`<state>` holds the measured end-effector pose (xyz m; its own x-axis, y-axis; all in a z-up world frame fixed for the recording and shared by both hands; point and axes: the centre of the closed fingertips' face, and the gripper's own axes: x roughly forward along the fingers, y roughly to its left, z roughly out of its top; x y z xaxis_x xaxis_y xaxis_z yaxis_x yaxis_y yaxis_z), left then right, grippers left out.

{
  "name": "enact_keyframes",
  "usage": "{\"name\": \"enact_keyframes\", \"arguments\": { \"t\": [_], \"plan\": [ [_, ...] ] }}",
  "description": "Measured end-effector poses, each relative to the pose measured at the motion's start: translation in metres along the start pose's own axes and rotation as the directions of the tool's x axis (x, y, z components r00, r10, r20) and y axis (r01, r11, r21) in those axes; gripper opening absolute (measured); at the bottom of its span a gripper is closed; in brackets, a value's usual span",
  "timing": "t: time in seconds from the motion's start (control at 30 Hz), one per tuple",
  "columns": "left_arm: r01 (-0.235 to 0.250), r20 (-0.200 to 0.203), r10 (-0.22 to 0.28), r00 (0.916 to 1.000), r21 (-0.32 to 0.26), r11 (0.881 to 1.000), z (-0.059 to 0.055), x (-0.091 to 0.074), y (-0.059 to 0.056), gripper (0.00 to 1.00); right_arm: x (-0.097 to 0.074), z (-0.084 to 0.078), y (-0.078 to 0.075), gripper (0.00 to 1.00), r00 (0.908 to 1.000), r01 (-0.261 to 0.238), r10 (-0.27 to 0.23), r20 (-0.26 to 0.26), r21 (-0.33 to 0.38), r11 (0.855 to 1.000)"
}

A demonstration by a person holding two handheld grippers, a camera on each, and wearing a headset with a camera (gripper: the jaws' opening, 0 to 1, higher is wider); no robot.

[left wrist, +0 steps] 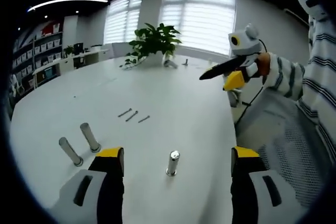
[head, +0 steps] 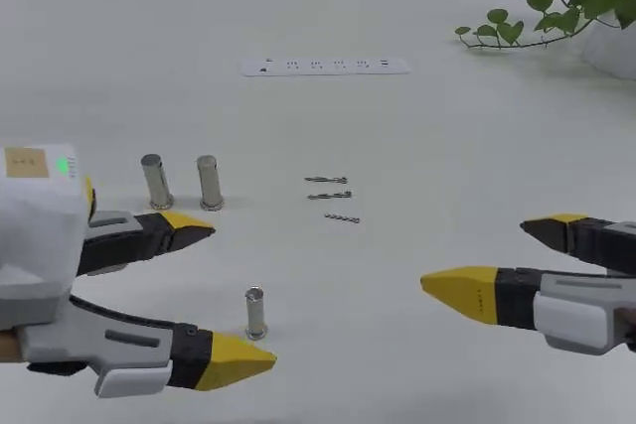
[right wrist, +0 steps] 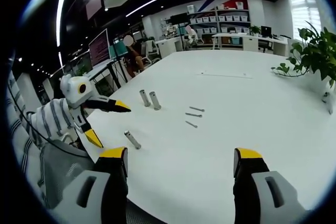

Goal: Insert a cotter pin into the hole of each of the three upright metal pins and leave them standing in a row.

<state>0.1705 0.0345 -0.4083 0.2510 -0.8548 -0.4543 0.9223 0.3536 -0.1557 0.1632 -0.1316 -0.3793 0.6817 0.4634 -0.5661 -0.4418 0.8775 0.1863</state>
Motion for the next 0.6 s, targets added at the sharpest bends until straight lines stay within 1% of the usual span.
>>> {"name": "enact_keyframes", "arguments": {
  "t": [0.07,0.13,0.23,0.33,0.43,0.6],
  "plan": [
    [-0.013,0.02,0.013,0.9997,-0.029,1.0,0.0,-0.003,0.001,0.93,0.001,0.001,0.0,0.81,1.0,-0.002,0.002,-0.002,-0.003,1.0],
    [-0.019,0.018,0.02,0.9996,-0.037,0.999,-0.002,-0.006,-0.001,0.99,0.001,0.001,0.0,0.81,1.0,-0.004,0.004,-0.003,-0.007,1.0],
    [-0.027,0.015,0.028,0.9995,-0.052,0.998,-0.005,-0.01,-0.003,0.99,0.003,0.003,0.0,0.8,0.9999,-0.011,0.011,-0.008,-0.019,1.0],
    [-0.03,0.004,0.031,0.9995,-0.066,0.997,-0.011,-0.014,-0.007,0.99,0.006,0.007,-0.001,0.8,0.9997,-0.019,0.019,-0.013,-0.035,0.999],
    [-0.042,-0.002,0.042,0.9991,-0.07,0.997,-0.015,-0.018,-0.009,0.99,0.009,0.012,-0.001,0.79,0.9992,-0.033,0.031,-0.024,-0.069,0.997],
    [-0.073,0.01,0.074,0.9972,-0.091,0.993,-0.015,-0.026,-0.008,0.99,0.016,0.023,-0.004,0.77,0.9976,-0.053,0.047,-0.05,-0.128,0.99]
  ]
}}
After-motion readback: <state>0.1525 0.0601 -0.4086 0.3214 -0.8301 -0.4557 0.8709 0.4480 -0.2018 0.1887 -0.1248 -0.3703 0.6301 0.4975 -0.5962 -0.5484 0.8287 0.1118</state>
